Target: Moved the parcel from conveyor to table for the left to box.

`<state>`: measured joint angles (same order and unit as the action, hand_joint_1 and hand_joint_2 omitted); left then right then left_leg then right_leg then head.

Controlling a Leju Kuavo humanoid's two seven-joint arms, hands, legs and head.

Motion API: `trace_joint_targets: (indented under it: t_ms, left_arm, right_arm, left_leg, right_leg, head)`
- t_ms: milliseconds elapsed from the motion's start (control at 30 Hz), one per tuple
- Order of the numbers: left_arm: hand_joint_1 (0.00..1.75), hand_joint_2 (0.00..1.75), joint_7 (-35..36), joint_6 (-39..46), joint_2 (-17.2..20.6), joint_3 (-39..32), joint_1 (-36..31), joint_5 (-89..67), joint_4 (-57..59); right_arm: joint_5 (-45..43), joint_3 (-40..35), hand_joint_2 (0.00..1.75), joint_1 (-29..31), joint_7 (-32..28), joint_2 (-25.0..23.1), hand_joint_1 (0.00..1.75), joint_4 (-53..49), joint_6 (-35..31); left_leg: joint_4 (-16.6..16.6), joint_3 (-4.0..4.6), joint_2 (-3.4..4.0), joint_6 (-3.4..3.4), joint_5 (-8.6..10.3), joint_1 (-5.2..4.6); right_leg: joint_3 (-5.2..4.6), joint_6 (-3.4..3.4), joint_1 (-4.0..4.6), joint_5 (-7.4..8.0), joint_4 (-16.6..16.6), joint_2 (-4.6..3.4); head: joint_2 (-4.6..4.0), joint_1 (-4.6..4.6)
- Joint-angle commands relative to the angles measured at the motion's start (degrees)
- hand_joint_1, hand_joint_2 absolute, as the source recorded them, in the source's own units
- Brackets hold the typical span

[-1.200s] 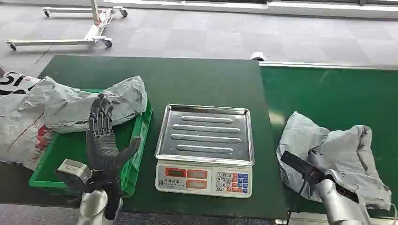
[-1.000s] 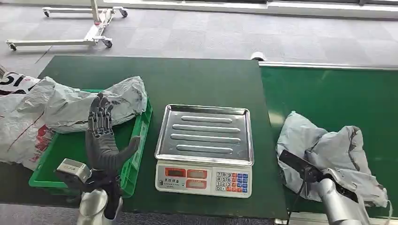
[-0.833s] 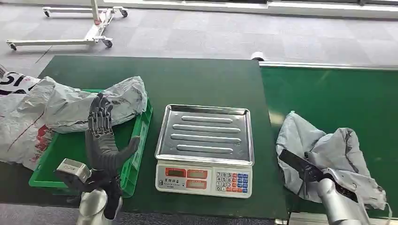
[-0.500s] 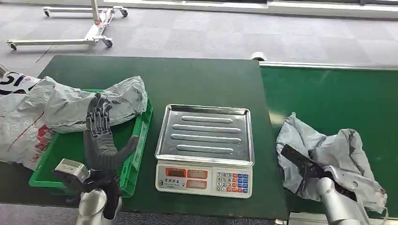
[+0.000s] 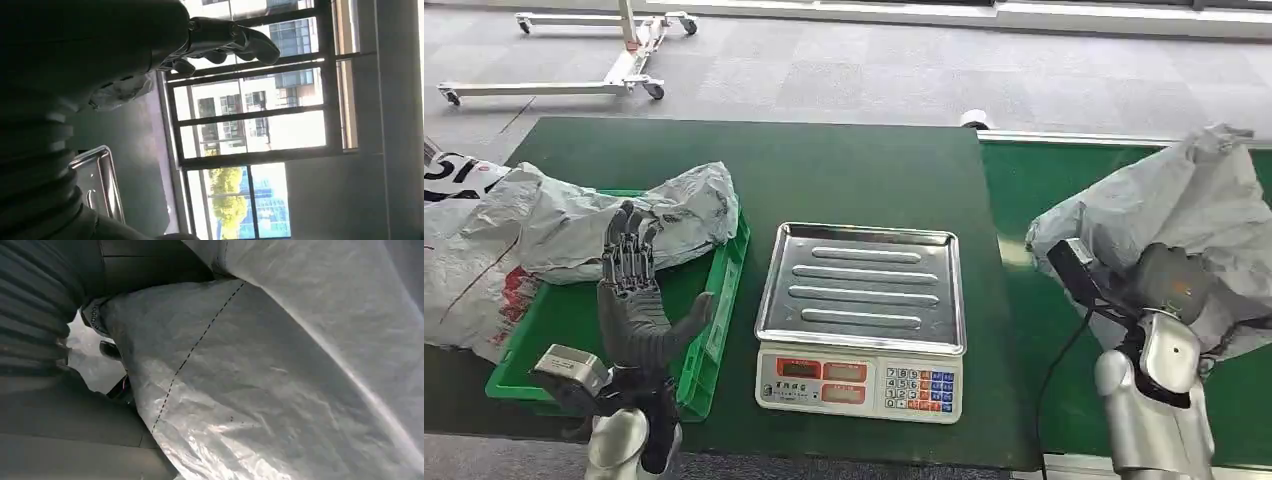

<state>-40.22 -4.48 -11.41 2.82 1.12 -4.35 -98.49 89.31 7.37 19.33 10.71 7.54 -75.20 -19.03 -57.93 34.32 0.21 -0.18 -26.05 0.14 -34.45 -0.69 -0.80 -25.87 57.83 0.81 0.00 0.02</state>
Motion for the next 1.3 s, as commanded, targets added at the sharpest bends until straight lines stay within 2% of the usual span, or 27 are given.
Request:
trace_joint_targets:
  t_ms: [33, 67, 100, 167, 200, 233, 267, 300, 367, 400, 567, 833, 867, 933, 1000, 1033, 1300]
  left_arm:
    - [0.0, 1.75, 0.2, 0.7, 1.7, 2.8, -1.2, 0.1, 3.3]
    - [0.0, 1.75, 0.2, 0.9, 1.8, 2.9, -1.3, 0.1, 3.5]
    - [0.0, 1.75, 0.2, 0.8, 2.5, 3.1, -2.2, 0.5, 4.0]
    - [0.0, 1.75, 0.2, 0.7, 2.5, 3.1, -2.8, 0.6, 4.6]
    - [0.0, 1.75, 0.2, 0.7, 2.5, 3.2, -3.7, 0.8, 5.5]
    - [0.0, 1.75, 0.2, 0.8, 2.4, 3.3, -4.0, 0.8, 5.8]
    - [0.0, 1.75, 0.2, 0.8, 2.4, 3.3, -4.0, 0.8, 5.8]
    - [0.0, 1.75, 0.2, 1.1, 2.2, 3.4, -4.4, 0.9, 6.1]
    - [0.0, 1.75, 0.2, 1.2, 2.2, 3.5, -4.8, 0.9, 6.5]
    - [0.0, 1.75, 0.2, 1.4, 2.2, 3.7, -5.3, 0.9, 7.0]
    - [0.0, 1.75, 0.2, 2.4, 2.5, 4.2, -4.7, 1.2, 6.4]
    - [0.0, 1.75, 0.2, 3.4, 2.5, 4.2, -4.1, 1.3, 5.1]
    - [0.0, 1.75, 0.2, 3.4, 2.6, 4.2, -4.0, 1.4, 5.0]
    - [0.0, 1.75, 0.2, 4.0, 2.6, 3.9, -3.1, 1.2, 4.1]
    - [0.0, 1.75, 0.2, 4.0, 2.9, 3.9, -2.4, 1.3, 3.5]
    - [0.0, 1.75, 0.2, 4.0, 2.9, 3.9, -2.4, 1.3, 3.5]
    - [0.0, 1.75, 0.2, 4.2, 3.4, 3.8, -1.4, 1.5, 3.0]
  right_arm:
    - [-1.4, -9.4, 1.75, -6.8, 0.0, -1.5, 1.75, -20.0, -4.6]
    - [-3.6, -10.1, 1.75, -6.5, -2.7, -2.1, 1.75, -20.2, -4.1]
    - [-9.4, -14.9, 1.75, -6.2, -12.6, -4.6, 1.75, -21.9, -2.0]
    - [-6.8, -16.9, 1.75, -6.2, -13.1, -5.8, 1.75, -22.4, -2.0]
    - [-8.2, -21.7, 1.75, -6.1, -16.9, -6.2, 1.75, -23.4, -1.8]
    - [-8.6, -23.2, 1.75, -6.3, -17.6, -6.5, 1.75, -23.8, -1.6]
    - [-8.6, -23.2, 1.75, -6.3, -17.6, -6.5, 1.75, -23.8, -1.6]
    - [-12.5, -27.3, 1.75, -6.1, -21.8, -5.3, 1.75, -24.3, 0.5]
    - [-17.0, -30.8, 1.75, -5.4, -25.3, -4.7, 1.75, -24.1, 3.1]
    - [-19.3, -35.5, 1.75, -3.9, -28.5, -3.9, 1.75, -23.2, 6.2]
    - [-23.8, -41.9, 1.75, 0.1, -31.2, -3.2, 1.75, -20.7, 8.7]
    - [-26.4, -41.5, 1.75, 4.4, -27.1, -5.4, 1.75, -18.9, 11.8]
    - [-26.8, -41.2, 1.75, 4.8, -26.7, -5.5, 0.0, -18.3, 12.2]
    - [-25.0, -39.8, 1.75, 5.9, -23.5, -6.2, 0.0, -14.9, 11.9]
    - [-24.4, -39.2, 1.75, 6.5, -22.6, -6.2, 0.0, -12.6, 11.9]
    - [-24.4, -39.2, 0.0, 6.5, -22.6, -6.2, 0.0, -12.6, 11.9]
    - [-24.7, -37.8, 0.0, 5.9, -22.0, -6.5, 0.0, -10.2, 10.1]
  left_leg:
    - [0.1, -0.16, -0.2, -0.01, -0.02, 0.0]
    - [0.1, -0.1, -0.09, 0.01, -0.03, -0.04]
    - [0.1, -0.15, -0.04, 0.02, -0.06, 0.0]
    - [0.1, -0.11, 0.33, -0.02, -0.11, 0.02]
    - [0.2, -0.27, 0.62, -0.12, -0.15, 0.05]
    - [0.1, -0.19, 0.75, -0.28, -0.31, 0.01]
    - [0.1, -0.17, 0.71, -0.24, -0.31, 0.02]
    - [0.3, -0.36, 0.63, -0.25, -0.21, 0.03]
    - [0.2, -0.37, 0.38, -0.24, -0.11, 0.04]
    - [0.1, -0.26, 0.36, -0.23, -0.13, 0.08]
    - [0.2, -0.38, 0.49, -0.25, -0.14, 0.17]
    - [0.1, -0.23, 0.37, -0.24, -0.11, 0.13]
    - [0.1, -0.27, 0.36, -0.24, -0.1, 0.16]
    - [0.1, -0.27, 0.33, -0.24, -0.1, 0.17]
    - [0.2, -0.33, 0.38, -0.24, -0.11, 0.14]
    - [0.2, -0.4, 0.42, -0.24, -0.12, 0.18]
    - [0.1, -0.28, 0.27, -0.23, -0.12, 0.17]
  right_leg:
    - [0.19, 0.04, 0.0, -0.07, -0.1, 0.12]
    - [0.08, 0.02, -0.04, -0.06, 0.0, 0.05]
    - [0.15, 0.03, 0.0, -0.05, -0.1, 0.0]
    - [0.07, 0.04, 0.02, 0.03, -0.1, -0.38]
    - [0.09, 0.12, 0.05, 0.09, -0.1, -0.7]
    - [0.01, 0.12, 0.0, 0.03, 0.0, -0.76]
    - [0.05, 0.15, 0.01, 0.03, 0.0, -0.76]
    - [0.08, 0.2, 0.03, 0.05, -0.1, -0.65]
    - [0.16, 0.19, 0.12, -0.03, -0.1, -0.4]
    - [0.11, 0.15, 0.19, -0.04, -0.1, -0.36]
    - [0.2, 0.19, 0.17, 0.0, -0.1, -0.54]
    - [0.08, 0.18, 0.13, -0.03, 0.0, -0.42]
    - [0.14, 0.19, 0.16, -0.01, -0.1, -0.42]
    - [0.16, 0.18, 0.17, -0.01, -0.1, -0.38]
    - [0.17, 0.18, 0.14, -0.02, -0.1, -0.44]
    - [0.26, 0.19, 0.18, 0.01, -0.1, -0.5]
    - [0.18, 0.17, 0.18, -0.05, -0.1, -0.32]
  head:
    - [0.0, 0.0]
    - [0.0, 0.0]
    - [0.0, 0.04]
    - [0.0, 0.02]
    - [0.0, 0.0]
    - [0.0, 0.0]
    - [0.0, 0.0]
    - [0.0, 0.0]
    - [0.0, 0.02]
    - [0.0, 0.02]
    - [0.0, 0.0]
    - [0.0, 0.02]
    - [0.0, 0.0]
    - [0.0, 0.02]
    - [0.0, 0.0]
    - [0.0, 0.0]
    - [0.0, 0.02]
